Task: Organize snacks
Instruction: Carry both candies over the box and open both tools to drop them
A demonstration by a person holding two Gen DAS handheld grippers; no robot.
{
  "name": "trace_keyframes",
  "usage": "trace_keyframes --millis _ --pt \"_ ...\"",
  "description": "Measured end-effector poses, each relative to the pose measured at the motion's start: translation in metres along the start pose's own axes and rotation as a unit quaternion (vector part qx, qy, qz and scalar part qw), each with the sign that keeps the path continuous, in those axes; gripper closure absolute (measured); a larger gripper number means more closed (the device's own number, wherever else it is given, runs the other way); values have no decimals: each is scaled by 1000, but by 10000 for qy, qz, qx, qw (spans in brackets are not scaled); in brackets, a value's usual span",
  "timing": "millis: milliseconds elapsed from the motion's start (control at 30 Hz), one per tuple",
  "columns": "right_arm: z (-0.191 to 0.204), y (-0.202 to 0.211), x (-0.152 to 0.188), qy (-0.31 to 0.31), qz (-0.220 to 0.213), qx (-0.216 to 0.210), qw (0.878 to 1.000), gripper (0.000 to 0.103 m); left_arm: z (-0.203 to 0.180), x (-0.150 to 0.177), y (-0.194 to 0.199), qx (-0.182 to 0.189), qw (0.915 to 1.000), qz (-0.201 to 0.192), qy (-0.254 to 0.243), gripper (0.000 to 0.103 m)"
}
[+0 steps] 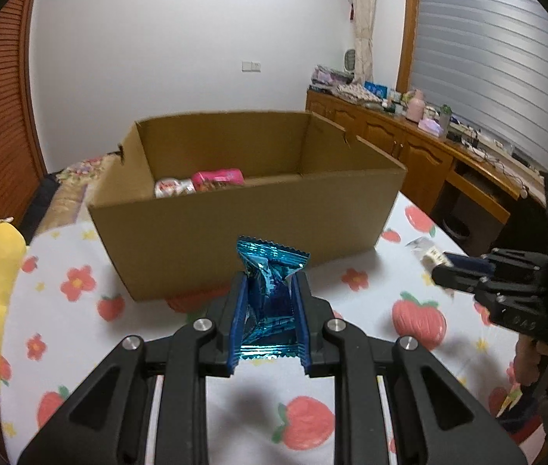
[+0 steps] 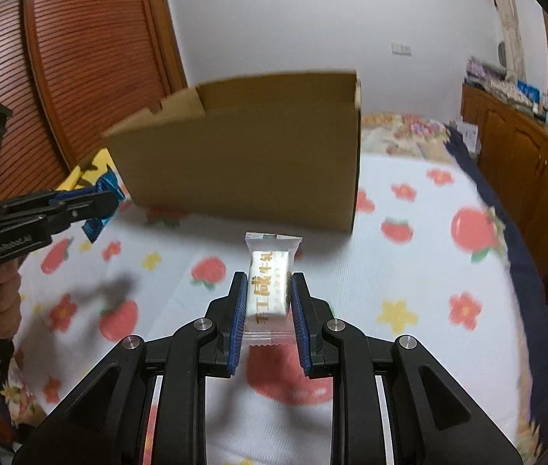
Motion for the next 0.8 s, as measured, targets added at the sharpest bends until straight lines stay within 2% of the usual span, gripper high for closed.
trace_keyframes --millis 333,467,600,800 --pt "22 29 -53 341 -520 -40 9981 82 33 -23 19 -260 9994 -220 48 83" --pt "27 33 -67 446 -617 -22 9971 82 45 -32 22 -323 9992 -243 66 83" --pt "33 34 -79 541 -667 -16 9963 82 57 -42 18 -145 9993 -245 244 83" --pt "41 24 -97 724 -690 111 9949 82 73 -58 7 -320 9991 -182 197 83"
Point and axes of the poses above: each gripper's, at about its wrist camera, not at the fingertips, and y roughly against the way its jaws point, z to its left, x to its underside, the point moved 5 cm from there along -y, roughly the way its jaws point, and after that the axes turned 13 degrees about -y, right-handed, at the moved point
